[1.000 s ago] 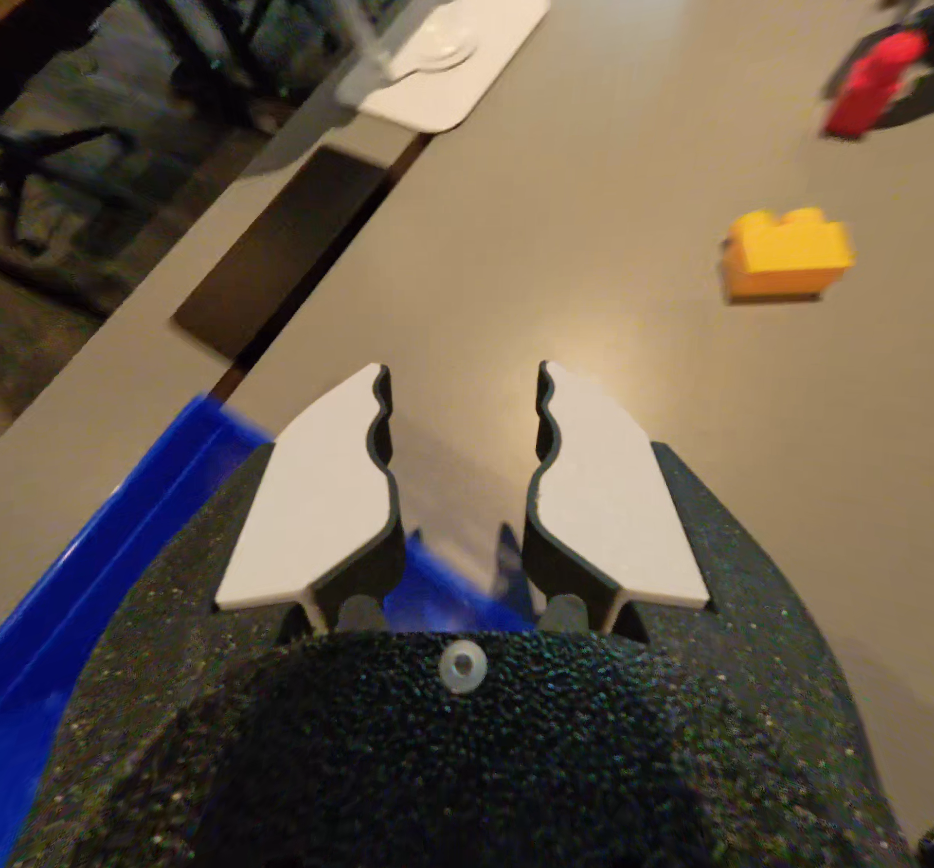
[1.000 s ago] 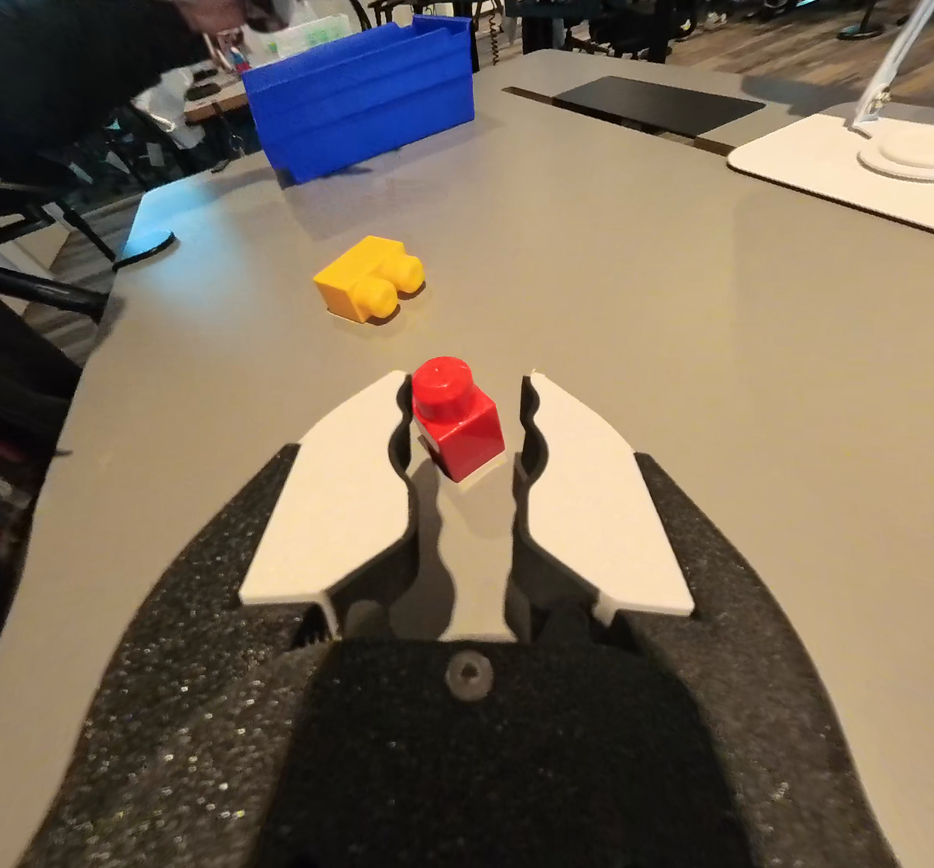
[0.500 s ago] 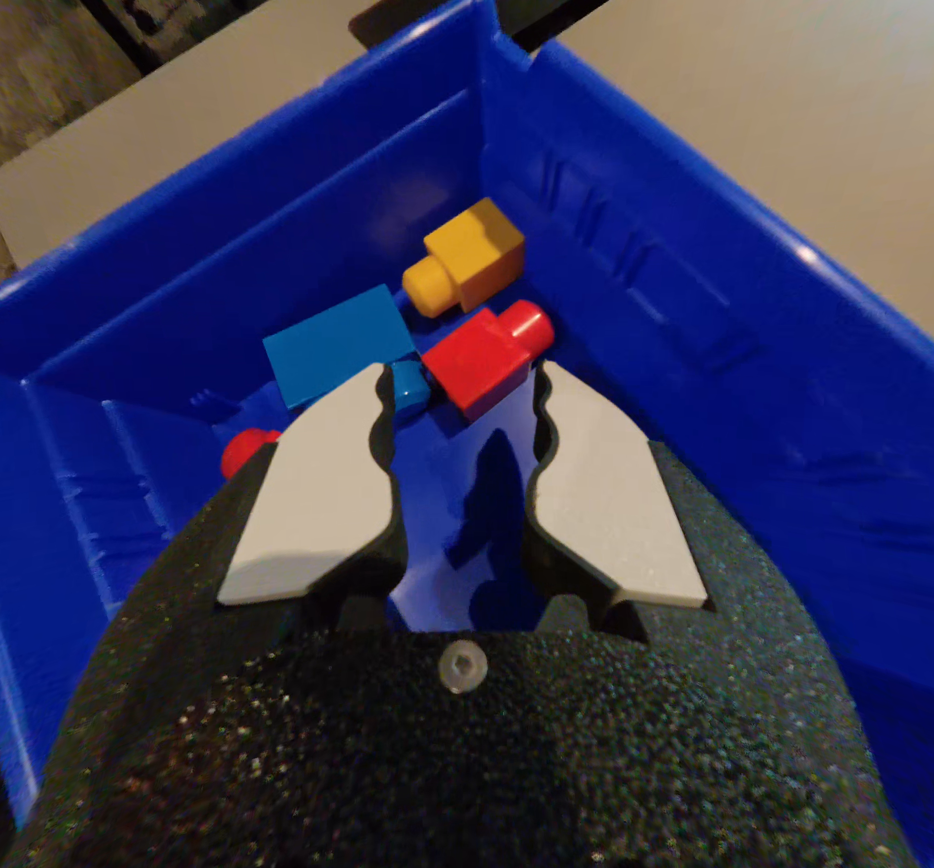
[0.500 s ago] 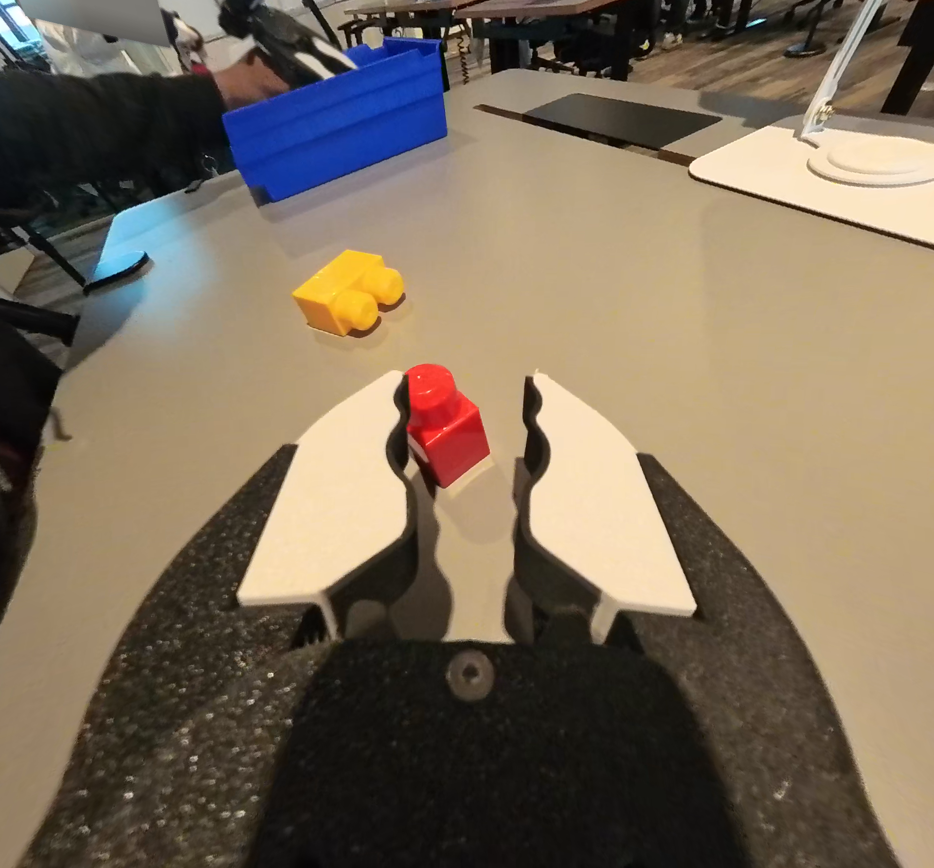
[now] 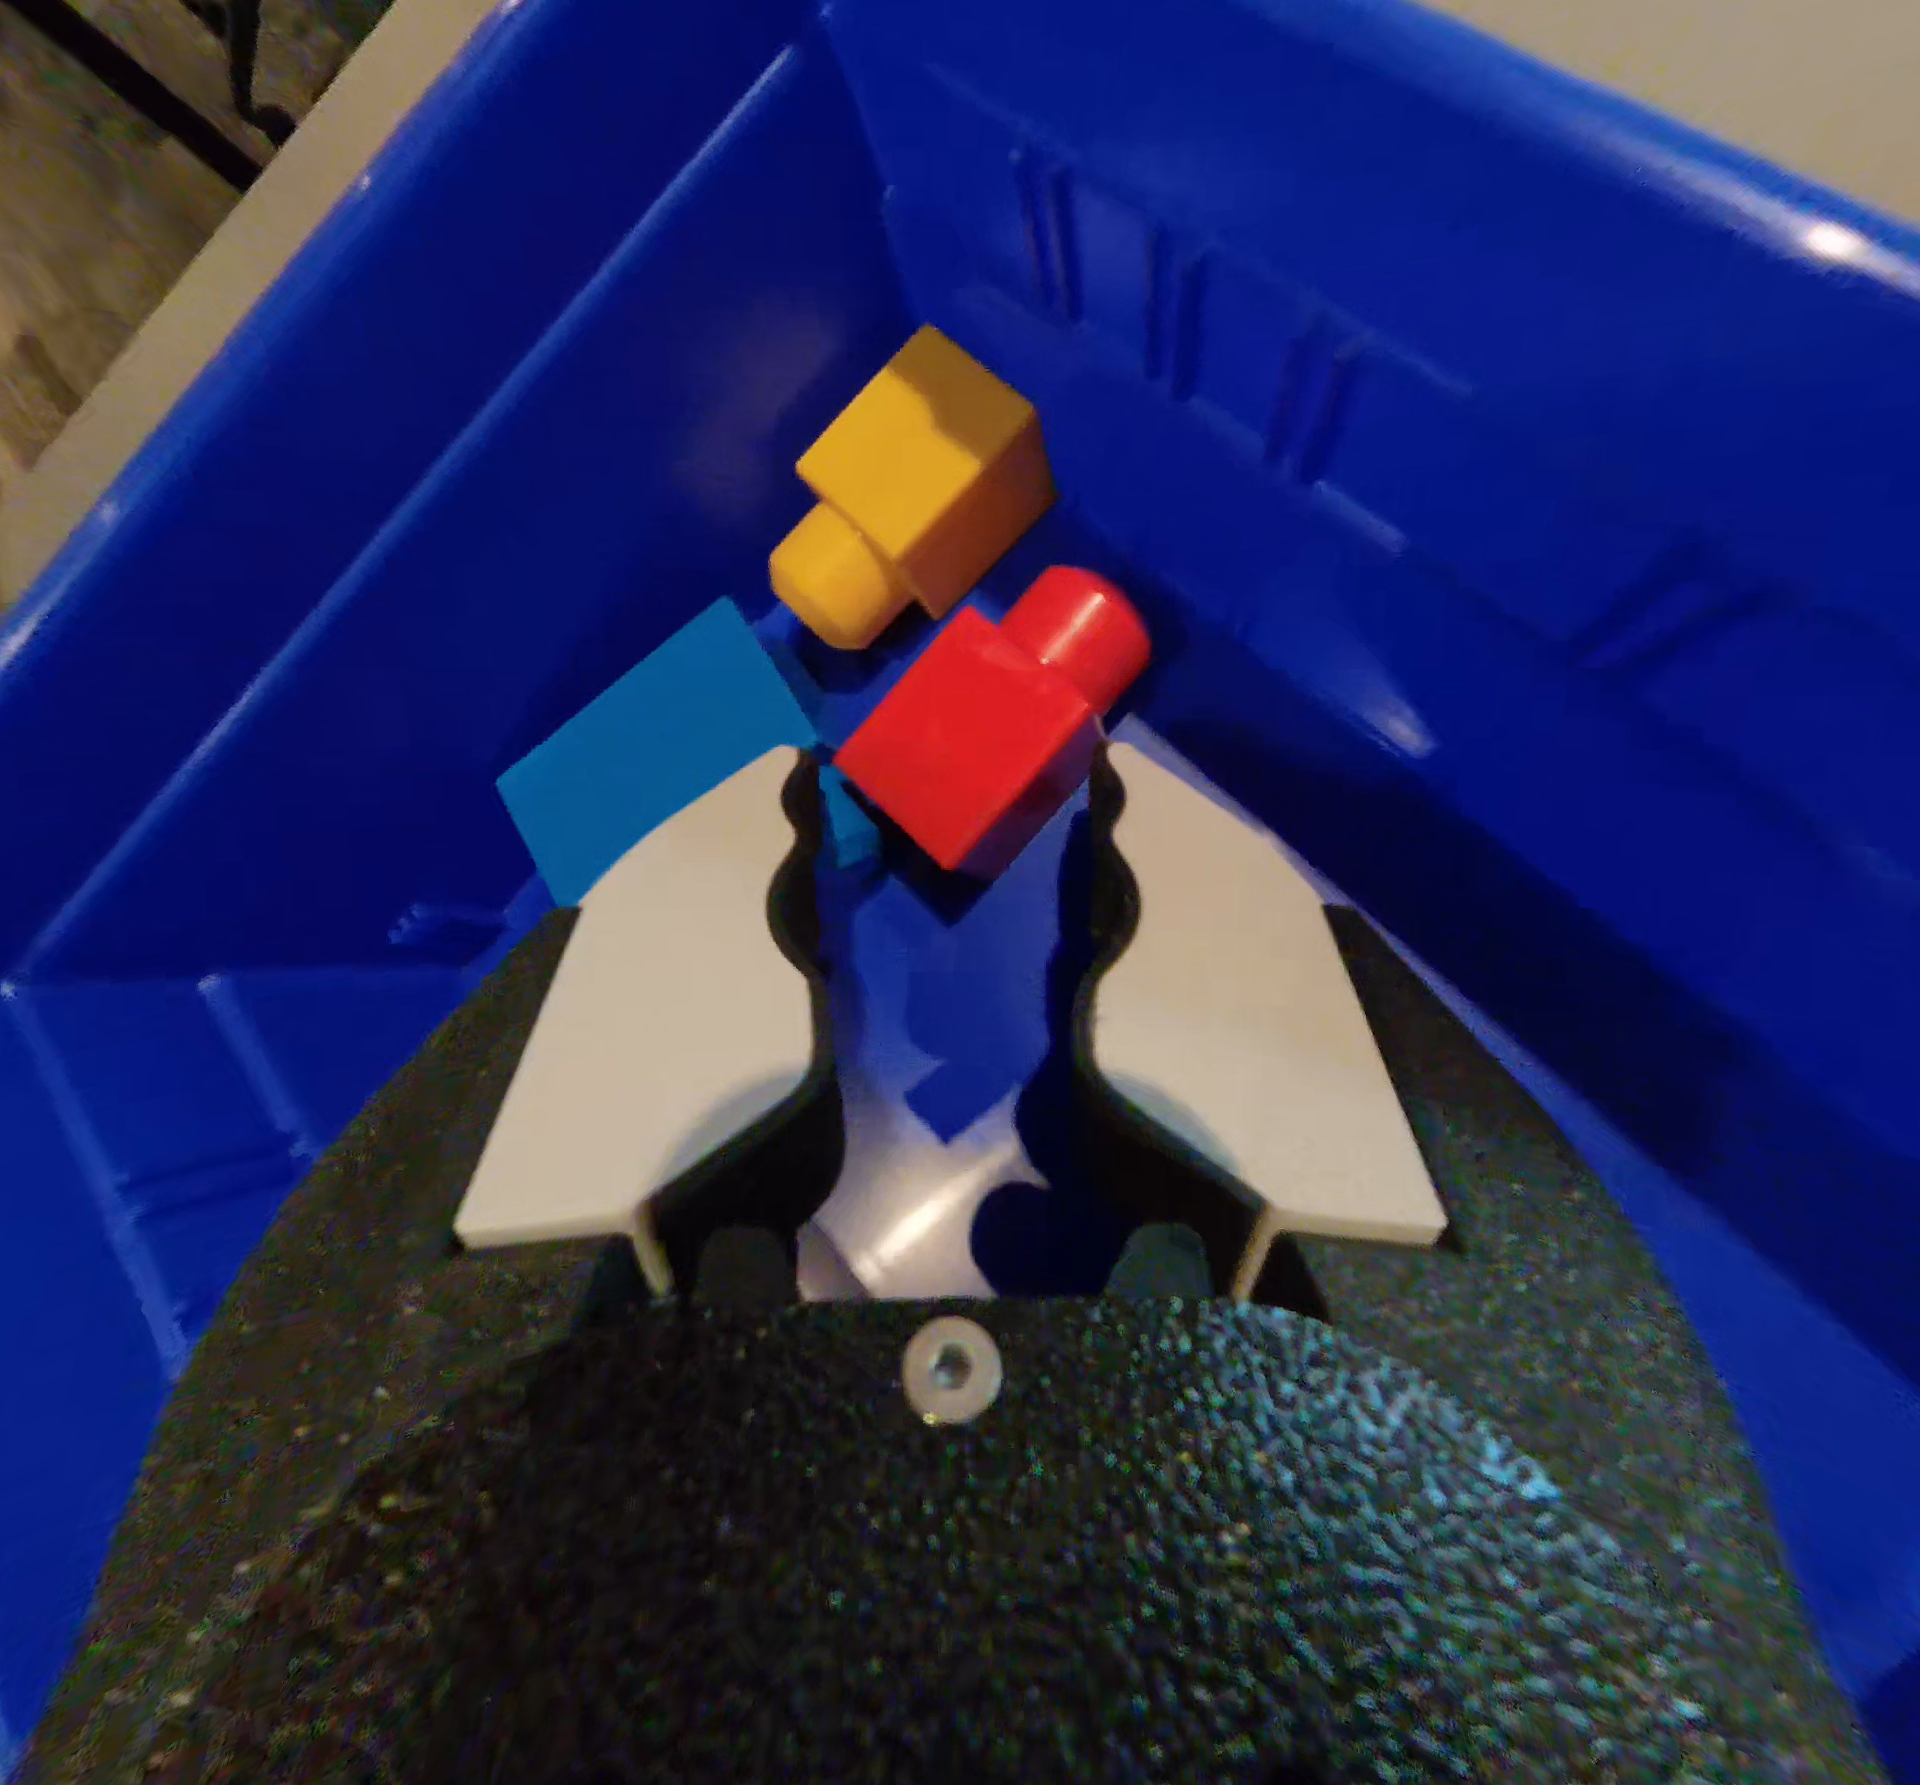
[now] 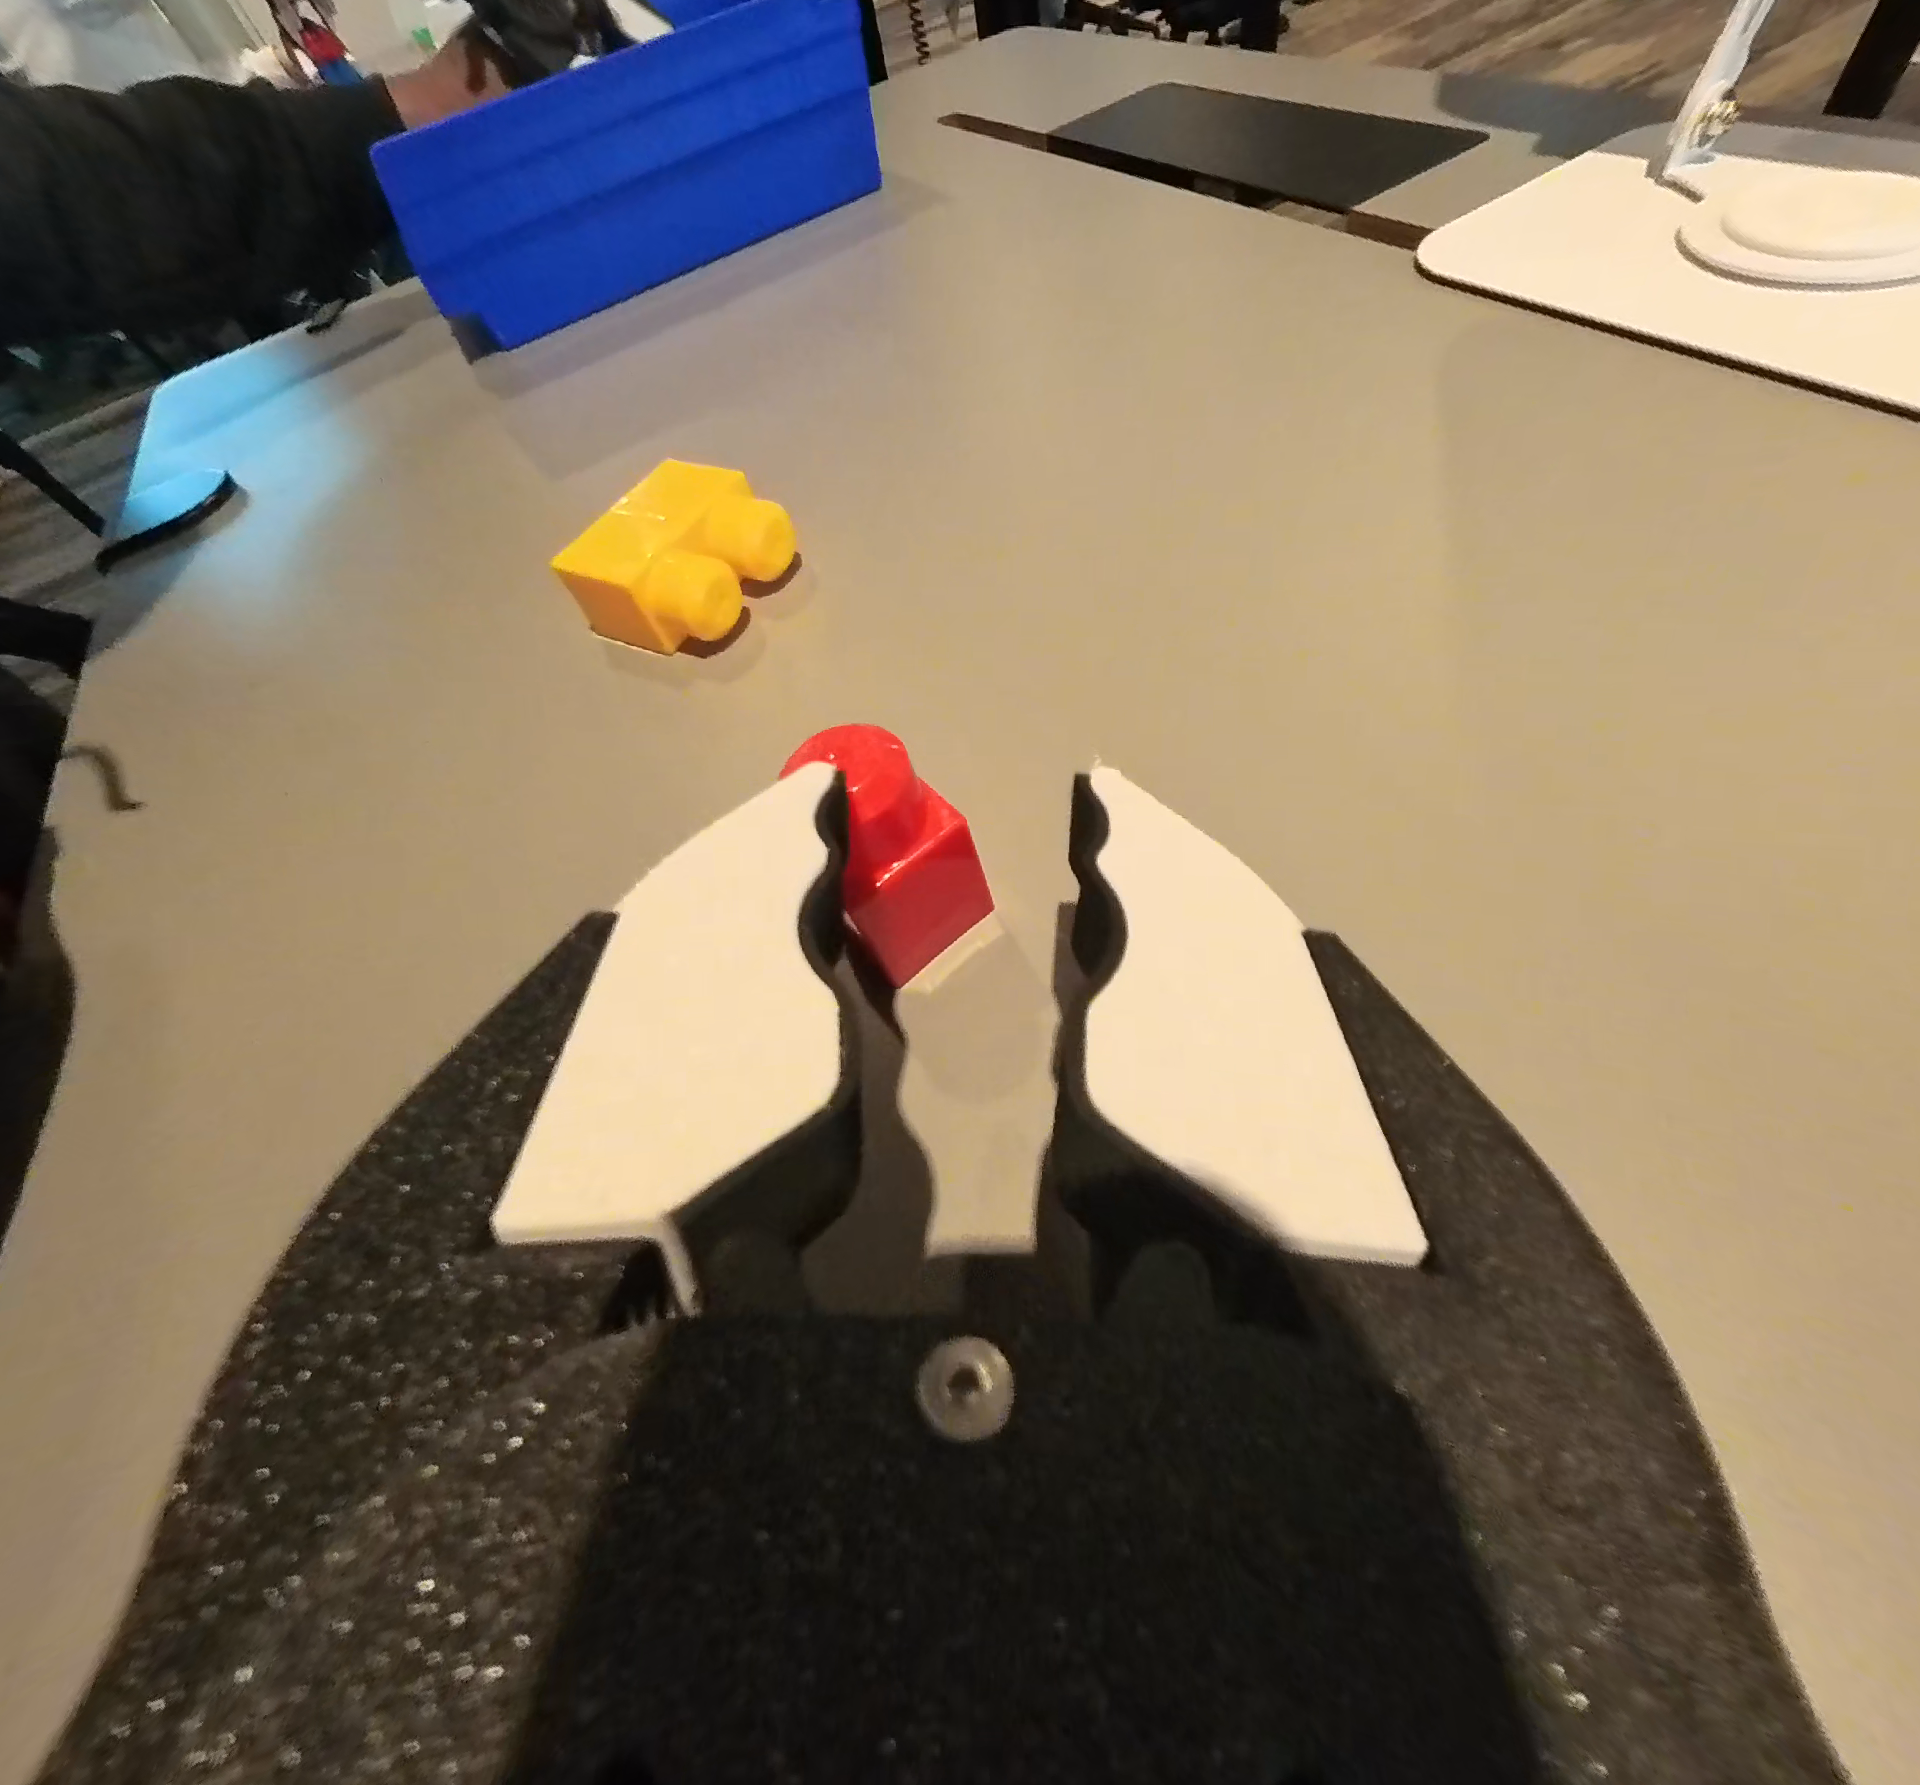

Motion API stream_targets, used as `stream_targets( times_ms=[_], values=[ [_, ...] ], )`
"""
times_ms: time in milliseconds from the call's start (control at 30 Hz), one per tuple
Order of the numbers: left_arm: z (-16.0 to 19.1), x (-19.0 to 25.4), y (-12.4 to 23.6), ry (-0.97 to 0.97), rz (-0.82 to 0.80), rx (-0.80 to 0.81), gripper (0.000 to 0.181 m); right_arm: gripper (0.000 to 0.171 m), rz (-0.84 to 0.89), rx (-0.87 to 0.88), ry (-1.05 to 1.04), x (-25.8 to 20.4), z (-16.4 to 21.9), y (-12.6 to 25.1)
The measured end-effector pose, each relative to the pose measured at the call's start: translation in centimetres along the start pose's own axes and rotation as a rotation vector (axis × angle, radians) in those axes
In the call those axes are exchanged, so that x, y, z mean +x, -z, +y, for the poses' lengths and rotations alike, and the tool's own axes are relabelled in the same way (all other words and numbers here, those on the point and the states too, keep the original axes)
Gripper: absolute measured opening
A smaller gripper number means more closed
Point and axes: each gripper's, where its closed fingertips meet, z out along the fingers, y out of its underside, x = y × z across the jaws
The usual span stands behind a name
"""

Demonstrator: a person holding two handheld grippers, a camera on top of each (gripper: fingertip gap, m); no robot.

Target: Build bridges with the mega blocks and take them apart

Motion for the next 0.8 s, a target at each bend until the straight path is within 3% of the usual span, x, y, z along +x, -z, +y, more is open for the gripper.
stream_targets(
  times_ms=[133,233,367,633,800],
  values=[
    [-0.7,0.0,0.7,-0.054,0.008,0.014,0.049,0.04,0.005,-0.011,-0.003,0.1,0.1,-0.1],
    [-1.2,-1.2,1.6,0.008,-0.011,0.028,0.049,0.04,0.01,-0.012,-0.008,0.1,0.1,-0.1],
    [-1.6,-2.7,2.2,0.069,-0.027,-0.062,0.048,0.04,0.007,-0.019,-0.01,0.1,0.2,-0.2],
    [-5.8,-3.0,1.1,0.167,0.07,0.015,0.044,0.04,0.001,-0.022,0.0,-0.1,0.3,-0.2],
    [-5.4,-3.3,-0.1,0.089,0.081,-0.046,0.043,0.04,-0.011,-0.013,-0.008,-0.1,0.2,-0.1]
  ],
)
